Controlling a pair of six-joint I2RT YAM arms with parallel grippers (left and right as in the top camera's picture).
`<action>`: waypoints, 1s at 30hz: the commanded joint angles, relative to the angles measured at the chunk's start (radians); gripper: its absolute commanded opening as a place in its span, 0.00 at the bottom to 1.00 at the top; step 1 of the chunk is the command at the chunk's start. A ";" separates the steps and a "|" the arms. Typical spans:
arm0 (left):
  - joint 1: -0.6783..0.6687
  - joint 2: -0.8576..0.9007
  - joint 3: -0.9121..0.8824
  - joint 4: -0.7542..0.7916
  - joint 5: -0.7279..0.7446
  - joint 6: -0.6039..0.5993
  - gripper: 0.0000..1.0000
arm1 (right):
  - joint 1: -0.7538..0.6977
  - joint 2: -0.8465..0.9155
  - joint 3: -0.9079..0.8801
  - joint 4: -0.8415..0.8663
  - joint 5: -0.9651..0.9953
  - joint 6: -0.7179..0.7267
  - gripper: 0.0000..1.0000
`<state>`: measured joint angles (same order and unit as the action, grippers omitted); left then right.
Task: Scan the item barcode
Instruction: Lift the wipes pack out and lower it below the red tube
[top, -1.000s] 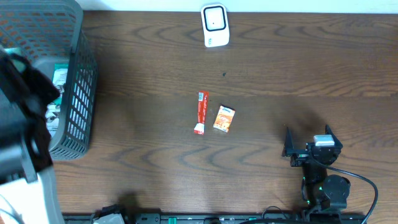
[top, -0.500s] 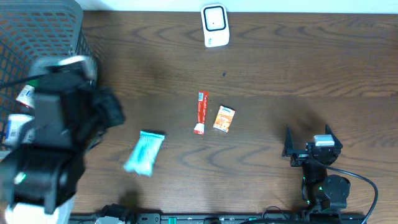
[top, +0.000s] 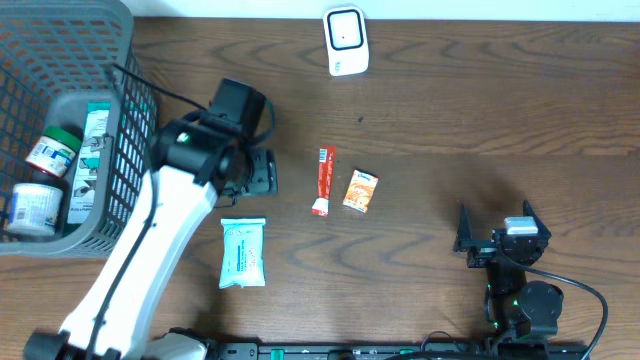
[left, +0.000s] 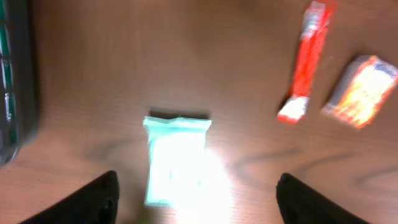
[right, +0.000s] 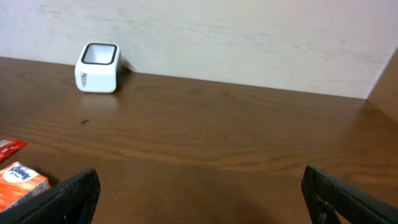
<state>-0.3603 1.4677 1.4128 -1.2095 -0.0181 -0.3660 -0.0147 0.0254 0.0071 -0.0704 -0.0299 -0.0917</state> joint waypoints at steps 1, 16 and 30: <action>-0.001 0.082 -0.002 -0.074 -0.019 0.008 0.81 | -0.012 0.000 -0.001 -0.003 0.000 -0.010 0.99; -0.001 0.237 -0.254 0.003 0.024 0.009 0.82 | -0.012 0.000 -0.001 -0.003 0.000 -0.010 0.99; -0.001 0.238 -0.517 0.373 0.215 0.010 0.78 | -0.012 0.000 -0.001 -0.003 0.000 -0.010 0.99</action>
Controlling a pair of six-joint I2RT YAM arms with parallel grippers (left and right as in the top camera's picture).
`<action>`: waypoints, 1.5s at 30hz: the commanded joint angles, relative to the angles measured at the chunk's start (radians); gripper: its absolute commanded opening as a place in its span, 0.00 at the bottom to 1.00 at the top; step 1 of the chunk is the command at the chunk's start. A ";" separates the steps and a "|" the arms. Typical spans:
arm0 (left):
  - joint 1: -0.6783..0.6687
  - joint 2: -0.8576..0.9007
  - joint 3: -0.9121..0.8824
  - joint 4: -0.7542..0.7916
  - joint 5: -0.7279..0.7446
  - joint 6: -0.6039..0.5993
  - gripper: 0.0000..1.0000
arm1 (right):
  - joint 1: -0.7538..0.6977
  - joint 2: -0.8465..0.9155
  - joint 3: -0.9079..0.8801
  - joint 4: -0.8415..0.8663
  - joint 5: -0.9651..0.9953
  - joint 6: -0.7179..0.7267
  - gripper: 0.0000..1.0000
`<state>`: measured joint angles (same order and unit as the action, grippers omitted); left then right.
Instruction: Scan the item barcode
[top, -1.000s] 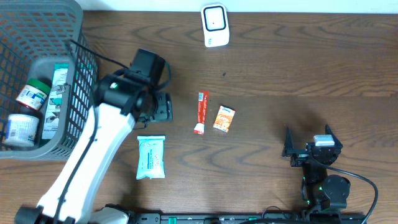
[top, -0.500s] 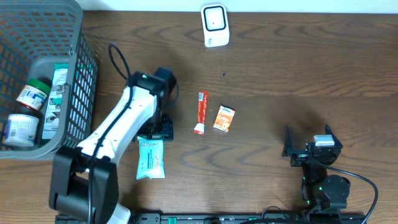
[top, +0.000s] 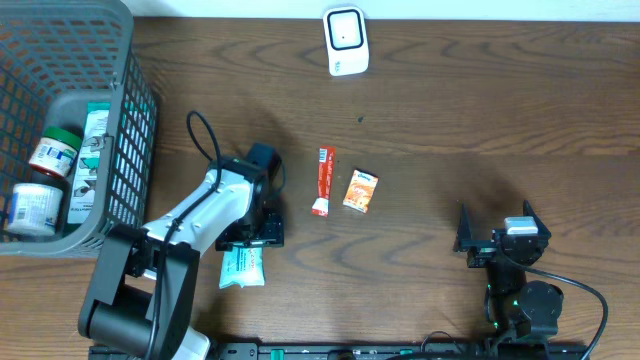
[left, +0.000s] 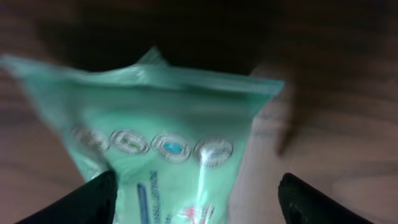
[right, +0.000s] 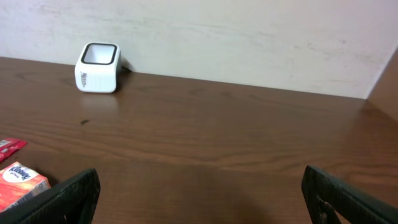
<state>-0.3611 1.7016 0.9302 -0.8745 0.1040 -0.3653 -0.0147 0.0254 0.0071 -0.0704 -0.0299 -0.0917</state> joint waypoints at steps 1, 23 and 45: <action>0.000 0.004 -0.037 0.050 0.106 0.013 0.77 | -0.012 0.000 -0.001 -0.003 0.000 -0.010 0.99; -0.085 -0.038 -0.011 0.088 0.045 0.039 0.63 | -0.012 0.000 -0.002 -0.004 0.003 0.055 0.99; -0.330 -0.155 -0.048 0.098 -0.270 -0.180 0.61 | -0.012 0.066 -0.001 -0.005 0.003 0.200 0.99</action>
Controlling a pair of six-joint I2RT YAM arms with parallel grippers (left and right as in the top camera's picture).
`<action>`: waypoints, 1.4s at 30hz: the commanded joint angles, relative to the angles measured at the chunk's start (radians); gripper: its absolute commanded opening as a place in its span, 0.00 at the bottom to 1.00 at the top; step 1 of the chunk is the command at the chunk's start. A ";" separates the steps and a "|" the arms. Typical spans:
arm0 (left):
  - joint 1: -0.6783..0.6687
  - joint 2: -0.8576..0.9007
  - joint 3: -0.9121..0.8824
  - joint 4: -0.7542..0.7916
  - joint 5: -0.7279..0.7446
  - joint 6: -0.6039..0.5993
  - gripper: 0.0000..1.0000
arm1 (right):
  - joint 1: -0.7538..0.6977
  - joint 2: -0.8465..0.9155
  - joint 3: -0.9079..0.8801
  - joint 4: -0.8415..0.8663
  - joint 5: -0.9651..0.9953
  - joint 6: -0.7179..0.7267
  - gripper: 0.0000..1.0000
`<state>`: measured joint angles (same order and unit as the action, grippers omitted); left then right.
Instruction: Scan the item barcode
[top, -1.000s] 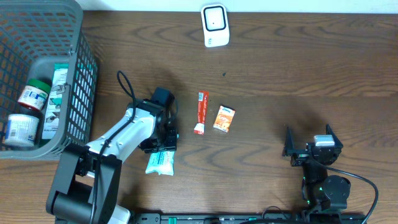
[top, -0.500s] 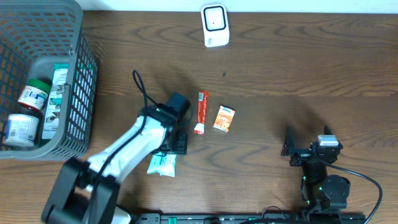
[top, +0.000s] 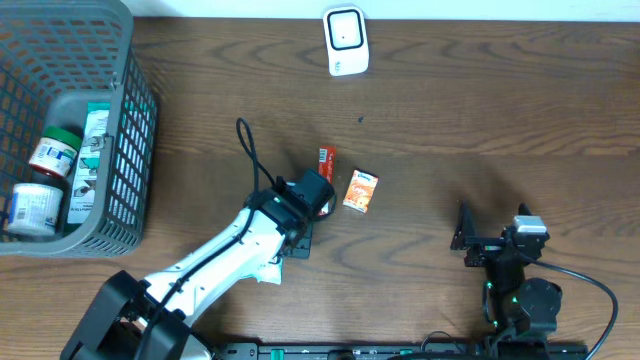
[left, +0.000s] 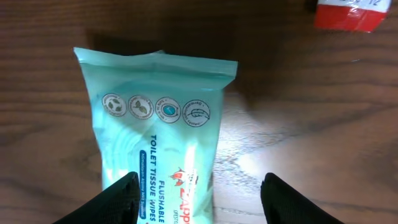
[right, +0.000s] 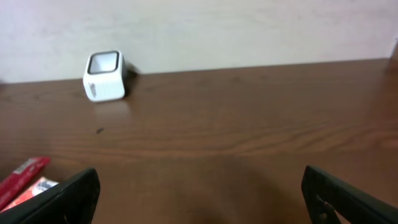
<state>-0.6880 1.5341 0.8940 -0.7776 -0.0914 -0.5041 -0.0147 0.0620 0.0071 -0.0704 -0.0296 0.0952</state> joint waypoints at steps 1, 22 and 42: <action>-0.004 0.015 -0.015 0.006 -0.087 -0.046 0.62 | -0.012 0.039 -0.001 -0.005 0.002 0.013 0.99; -0.005 0.054 -0.087 0.077 -0.074 -0.047 0.50 | -0.012 0.146 -0.001 -0.002 0.002 0.013 0.99; -0.005 0.054 -0.104 0.095 -0.074 -0.047 0.10 | -0.012 0.146 -0.001 0.047 -0.111 0.129 0.99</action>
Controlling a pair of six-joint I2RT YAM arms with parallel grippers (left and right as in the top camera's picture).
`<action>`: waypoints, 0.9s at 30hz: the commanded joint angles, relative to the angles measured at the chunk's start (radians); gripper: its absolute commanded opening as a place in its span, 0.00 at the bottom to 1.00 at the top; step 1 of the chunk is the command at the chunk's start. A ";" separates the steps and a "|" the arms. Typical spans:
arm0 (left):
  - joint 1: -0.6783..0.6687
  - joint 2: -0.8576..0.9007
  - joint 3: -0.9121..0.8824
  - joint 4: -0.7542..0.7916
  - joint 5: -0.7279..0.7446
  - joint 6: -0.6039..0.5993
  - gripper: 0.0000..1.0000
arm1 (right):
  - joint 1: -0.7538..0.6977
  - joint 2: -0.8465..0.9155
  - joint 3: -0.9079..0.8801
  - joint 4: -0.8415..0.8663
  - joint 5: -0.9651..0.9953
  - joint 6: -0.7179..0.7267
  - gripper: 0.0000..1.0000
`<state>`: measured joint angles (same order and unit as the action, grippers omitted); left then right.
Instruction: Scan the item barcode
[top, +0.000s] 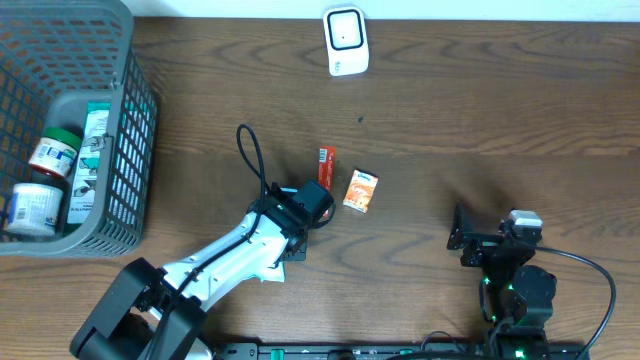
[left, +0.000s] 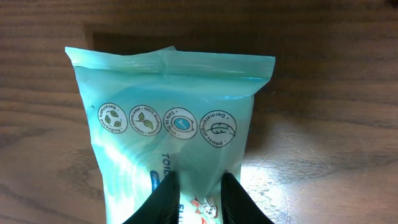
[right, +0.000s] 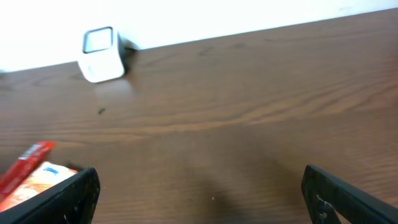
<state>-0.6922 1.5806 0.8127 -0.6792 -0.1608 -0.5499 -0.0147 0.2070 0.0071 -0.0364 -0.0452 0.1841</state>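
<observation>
A mint-green pack of toilet wipes (left: 171, 118) fills the left wrist view, sealed edge at the top. My left gripper (left: 199, 205) is shut on its lower middle, and the film bunches between the fingers. In the overhead view my left arm (top: 300, 210) covers the pack. The white barcode scanner (top: 346, 40) stands at the table's far edge; it is also in the right wrist view (right: 101, 55). My right gripper (right: 199, 199) stands open over bare wood at the front right (top: 490, 240).
A red sachet (top: 323, 180) and an orange packet (top: 361, 190) lie mid-table, just beyond the left wrist. A grey mesh basket (top: 135, 130) with jars and a box stands at the far left. The wall runs behind the scanner.
My left fingers stood wide apart on either side of the wipes pack; now they are shut on it. The sachet's end has left the left wrist view. The right gripper has shifted slightly left.
My left gripper was open, high above the table near the basket, with the pack lying at the front left. Then it was low over the pack, still open. Then its fingers stood astride the pack near the sachet. Now they pinch it.
</observation>
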 joint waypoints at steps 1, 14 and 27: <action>-0.001 0.008 -0.023 -0.004 0.000 -0.001 0.07 | -0.012 0.001 -0.001 0.014 -0.117 0.040 0.99; 0.026 -0.178 0.127 -0.053 0.054 0.051 0.07 | -0.012 0.001 -0.001 0.010 -0.109 0.040 0.99; 0.006 -0.150 0.074 -0.101 0.084 0.051 0.71 | -0.012 0.001 -0.001 0.010 -0.109 0.040 0.99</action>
<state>-0.6697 1.3563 0.9257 -0.7731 -0.0677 -0.5003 -0.0147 0.2077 0.0071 -0.0269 -0.1459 0.2092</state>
